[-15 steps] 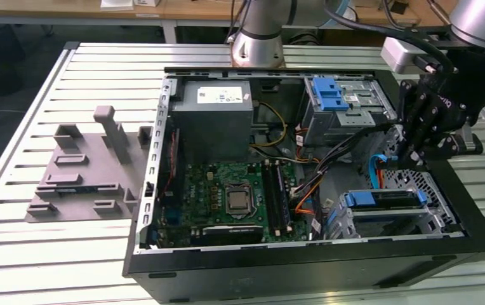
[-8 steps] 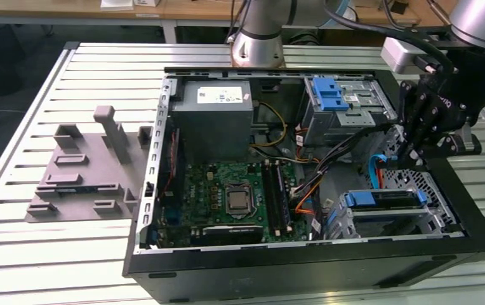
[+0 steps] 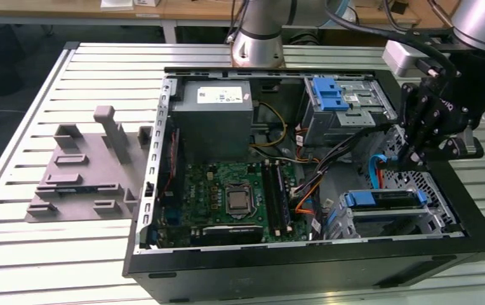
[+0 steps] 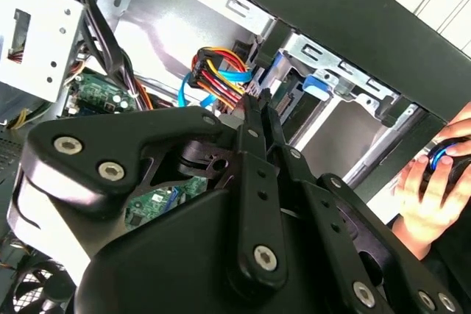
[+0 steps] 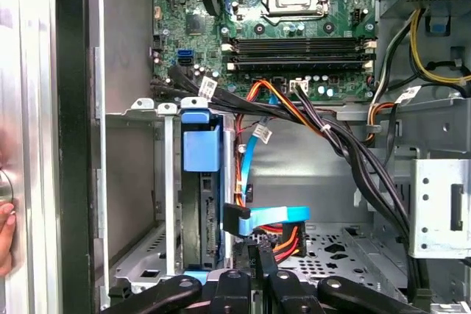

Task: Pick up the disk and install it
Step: 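Insert the first disk wire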

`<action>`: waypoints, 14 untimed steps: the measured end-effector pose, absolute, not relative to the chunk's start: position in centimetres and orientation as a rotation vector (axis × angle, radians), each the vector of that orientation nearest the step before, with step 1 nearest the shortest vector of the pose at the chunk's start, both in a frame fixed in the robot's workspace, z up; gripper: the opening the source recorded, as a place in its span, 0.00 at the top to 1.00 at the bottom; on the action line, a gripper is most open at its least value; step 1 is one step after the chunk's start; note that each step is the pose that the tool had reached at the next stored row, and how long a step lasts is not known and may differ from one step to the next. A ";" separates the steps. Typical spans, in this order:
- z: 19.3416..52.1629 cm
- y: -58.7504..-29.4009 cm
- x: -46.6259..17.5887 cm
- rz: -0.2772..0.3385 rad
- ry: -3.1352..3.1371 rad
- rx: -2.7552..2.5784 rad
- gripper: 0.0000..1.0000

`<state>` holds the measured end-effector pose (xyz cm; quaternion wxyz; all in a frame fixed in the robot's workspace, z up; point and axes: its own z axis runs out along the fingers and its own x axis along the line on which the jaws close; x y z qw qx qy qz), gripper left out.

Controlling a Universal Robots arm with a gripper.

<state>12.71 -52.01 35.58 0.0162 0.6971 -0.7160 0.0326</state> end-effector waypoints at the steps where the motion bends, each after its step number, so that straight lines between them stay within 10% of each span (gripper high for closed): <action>1: 35.5 -52.2 12.7 0.101 -2.227 2.168 0.84; 14: 34.9 -53.4 12.8 0.061 -2.211 2.153 0.84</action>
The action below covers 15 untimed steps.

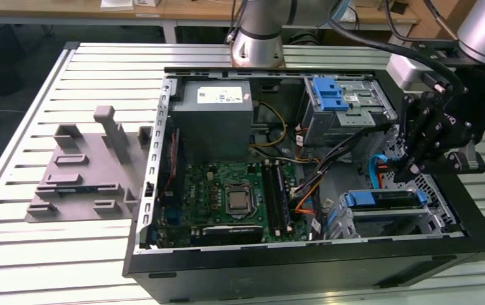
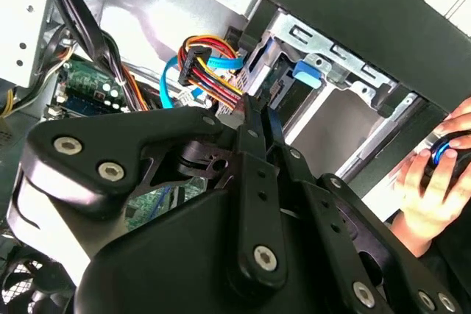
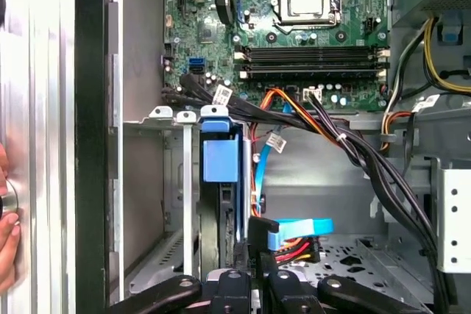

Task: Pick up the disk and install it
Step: 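Insert the first disk wire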

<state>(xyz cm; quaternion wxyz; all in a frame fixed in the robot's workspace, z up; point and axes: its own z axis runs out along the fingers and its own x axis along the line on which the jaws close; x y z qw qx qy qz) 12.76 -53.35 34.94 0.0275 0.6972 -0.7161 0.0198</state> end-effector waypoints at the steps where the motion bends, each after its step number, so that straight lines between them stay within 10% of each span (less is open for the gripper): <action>1: 34.9 -53.5 12.8 0.058 -2.211 2.151 0.84; 15: 34.3 -54.2 12.9 0.040 -2.215 2.141 0.84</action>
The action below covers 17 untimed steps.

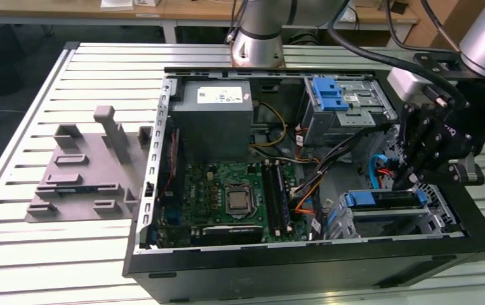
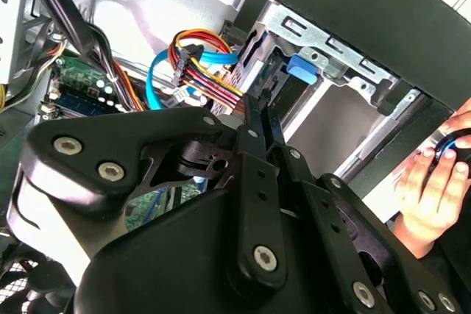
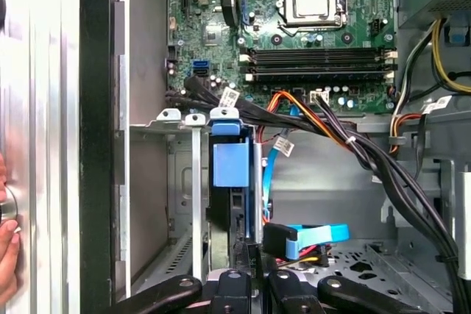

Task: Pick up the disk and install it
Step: 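Insert the first disk wire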

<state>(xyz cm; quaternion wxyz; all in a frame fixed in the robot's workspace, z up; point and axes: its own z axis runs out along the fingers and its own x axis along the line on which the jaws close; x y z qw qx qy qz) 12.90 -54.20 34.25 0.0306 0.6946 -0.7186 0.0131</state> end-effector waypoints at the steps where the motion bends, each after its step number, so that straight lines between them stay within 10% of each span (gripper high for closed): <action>1: 34.2 -54.3 12.9 0.040 -2.216 2.140 0.84; 17: 33.7 -54.6 13.3 0.003 -2.249 2.122 0.84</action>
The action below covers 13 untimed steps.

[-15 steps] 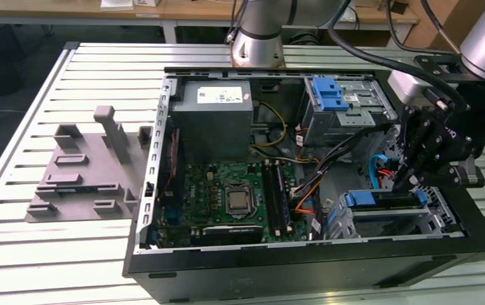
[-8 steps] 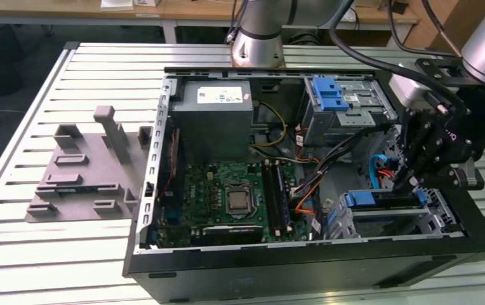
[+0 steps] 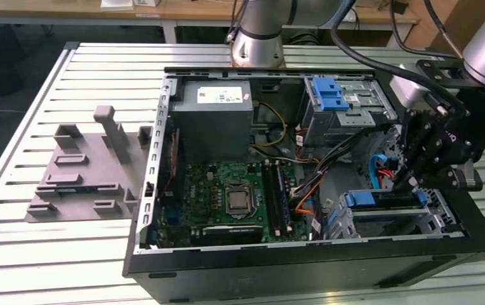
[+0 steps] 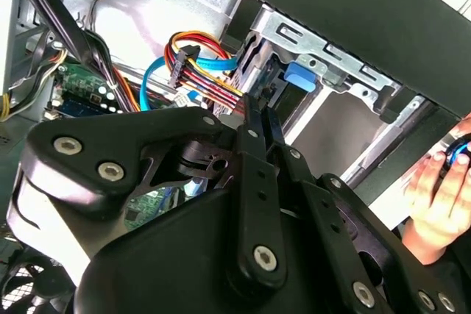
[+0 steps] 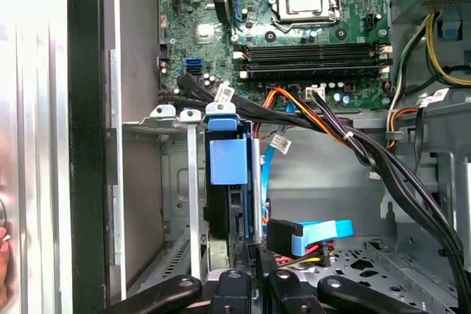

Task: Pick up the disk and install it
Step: 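Insert the first disk wire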

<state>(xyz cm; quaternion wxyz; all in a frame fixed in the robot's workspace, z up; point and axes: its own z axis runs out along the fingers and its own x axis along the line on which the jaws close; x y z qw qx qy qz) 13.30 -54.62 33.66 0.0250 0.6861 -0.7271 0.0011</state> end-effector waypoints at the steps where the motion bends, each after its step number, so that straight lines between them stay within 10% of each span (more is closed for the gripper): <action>1: 33.7 -54.6 13.3 0.000 -2.252 2.120 0.84; 13: 33.6 -55.1 13.4 -0.010 -2.270 2.108 0.84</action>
